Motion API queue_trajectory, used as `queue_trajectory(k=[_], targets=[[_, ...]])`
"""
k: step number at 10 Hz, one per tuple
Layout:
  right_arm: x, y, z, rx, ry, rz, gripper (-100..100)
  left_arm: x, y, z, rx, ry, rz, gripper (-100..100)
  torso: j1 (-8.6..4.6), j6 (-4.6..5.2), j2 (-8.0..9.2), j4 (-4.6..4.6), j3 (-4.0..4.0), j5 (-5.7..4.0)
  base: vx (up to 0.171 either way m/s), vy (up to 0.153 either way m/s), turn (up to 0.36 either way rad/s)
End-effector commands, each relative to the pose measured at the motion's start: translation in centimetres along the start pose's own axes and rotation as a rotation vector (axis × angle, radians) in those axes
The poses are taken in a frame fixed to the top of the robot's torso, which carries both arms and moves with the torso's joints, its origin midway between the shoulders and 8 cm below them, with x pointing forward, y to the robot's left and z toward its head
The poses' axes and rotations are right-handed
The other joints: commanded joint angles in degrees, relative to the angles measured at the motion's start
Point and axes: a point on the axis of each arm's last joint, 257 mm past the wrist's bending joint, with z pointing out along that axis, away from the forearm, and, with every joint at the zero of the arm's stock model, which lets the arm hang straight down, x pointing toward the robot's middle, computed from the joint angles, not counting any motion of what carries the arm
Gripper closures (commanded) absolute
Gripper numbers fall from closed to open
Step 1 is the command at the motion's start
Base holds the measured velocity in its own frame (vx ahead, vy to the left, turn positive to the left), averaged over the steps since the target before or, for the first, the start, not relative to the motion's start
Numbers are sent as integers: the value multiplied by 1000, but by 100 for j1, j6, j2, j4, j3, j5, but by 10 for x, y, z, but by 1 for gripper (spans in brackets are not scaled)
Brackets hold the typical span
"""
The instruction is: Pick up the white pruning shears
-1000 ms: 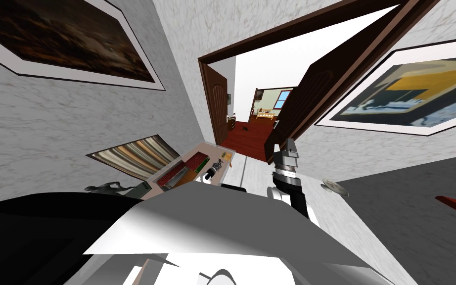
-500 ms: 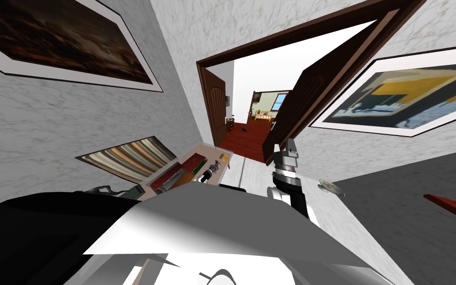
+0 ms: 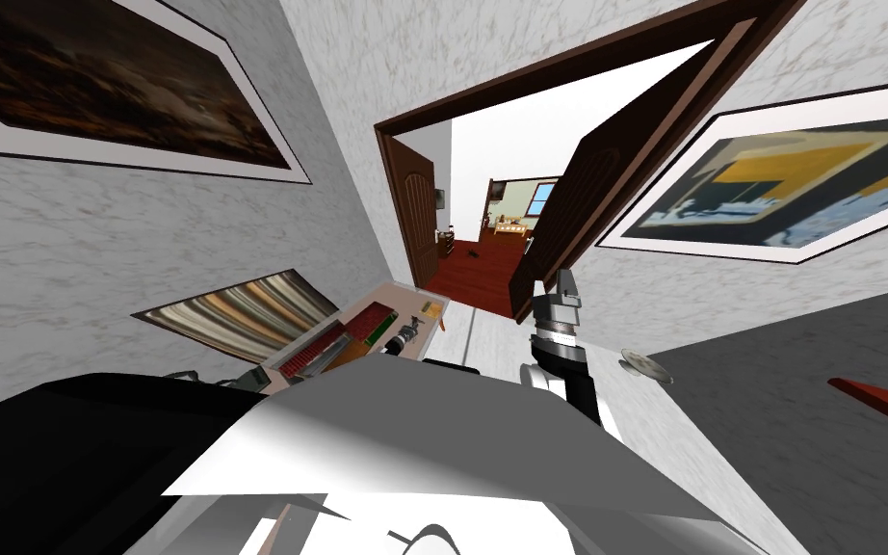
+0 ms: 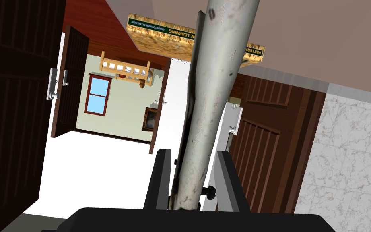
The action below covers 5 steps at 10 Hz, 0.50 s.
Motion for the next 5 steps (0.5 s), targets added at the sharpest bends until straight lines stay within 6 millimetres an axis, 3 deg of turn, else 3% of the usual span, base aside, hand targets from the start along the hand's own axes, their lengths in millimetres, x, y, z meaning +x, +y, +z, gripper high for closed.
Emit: queue_trajectory(k=[1, 2, 4, 5], targets=[[0, 0, 0, 0, 0, 0, 0, 2, 1, -1, 1, -1, 0, 100, 0, 0, 0, 0, 0, 0, -1, -5, 5], [0, 0, 0, 0, 0, 0, 0, 16, 28, -25, -24, 16, -6, 100, 11, 3, 4, -3, 1, 7, 45, -70, -104], [0, 0, 0, 0, 0, 0, 0, 14, 24, -26, -9, 5, -8, 100, 14, -9, -29, -36, -32, 18, 54, -67, 6], [0, 0, 0, 0, 0, 0, 0, 20, 46, -50, -20, 2, -10, 100, 26, -9, -27, -37, -32, 21, 70, -91, -78]])
